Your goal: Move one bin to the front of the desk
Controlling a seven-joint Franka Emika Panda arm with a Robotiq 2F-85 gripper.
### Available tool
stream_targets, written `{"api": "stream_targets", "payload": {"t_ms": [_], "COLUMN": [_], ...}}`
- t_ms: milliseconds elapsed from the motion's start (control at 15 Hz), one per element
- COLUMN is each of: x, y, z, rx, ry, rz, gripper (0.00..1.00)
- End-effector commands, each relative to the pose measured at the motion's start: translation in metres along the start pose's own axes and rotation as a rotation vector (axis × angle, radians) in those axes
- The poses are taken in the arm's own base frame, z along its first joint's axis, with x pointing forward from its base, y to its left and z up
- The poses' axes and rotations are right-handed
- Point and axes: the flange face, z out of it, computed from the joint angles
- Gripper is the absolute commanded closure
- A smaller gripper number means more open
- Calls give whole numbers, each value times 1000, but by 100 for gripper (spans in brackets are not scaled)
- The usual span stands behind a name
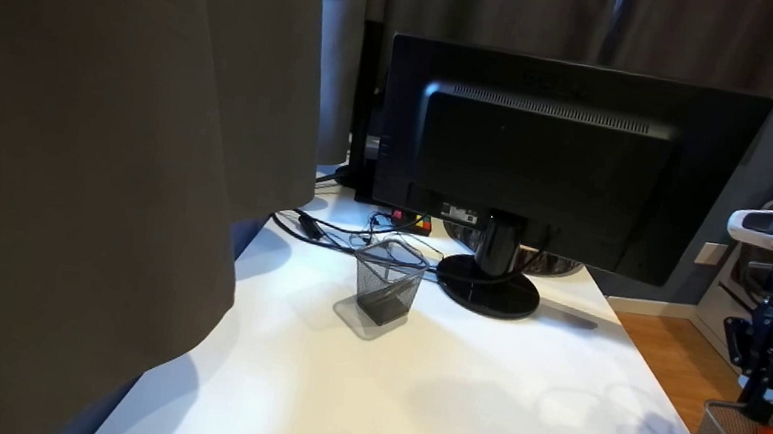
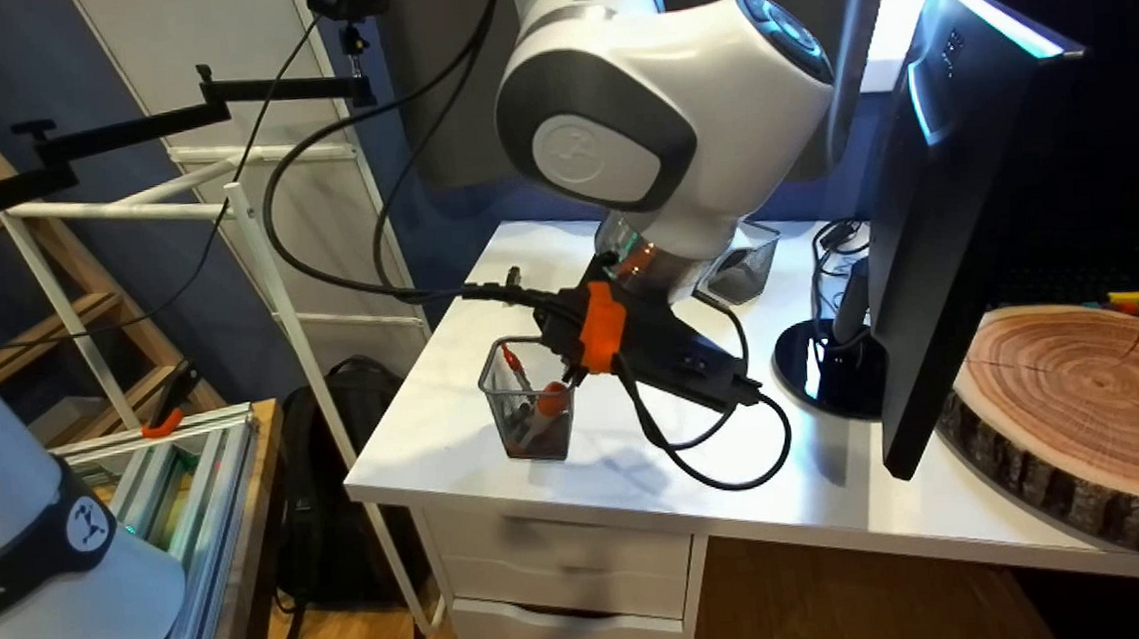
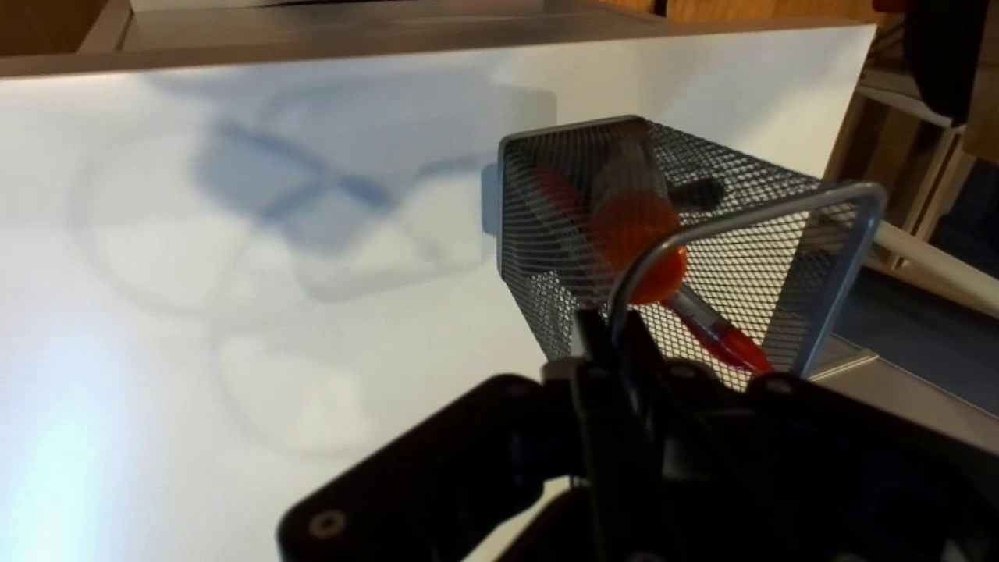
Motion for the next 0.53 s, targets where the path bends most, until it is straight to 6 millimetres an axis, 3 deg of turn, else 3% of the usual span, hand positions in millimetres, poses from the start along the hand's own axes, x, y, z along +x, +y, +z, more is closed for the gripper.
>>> {"api": "stream_targets", "payload": {"t_ms": [0, 200, 333, 467], "x": [-4, -7, -5, 0], "y": [17, 34, 40, 45], "z": [-29, -47, -41, -22], "rx": [-39, -69, -79, -66], "ry": [26, 38, 41, 34], "rz": [14, 37, 46, 56], "gripper": [98, 98, 98, 98]}}
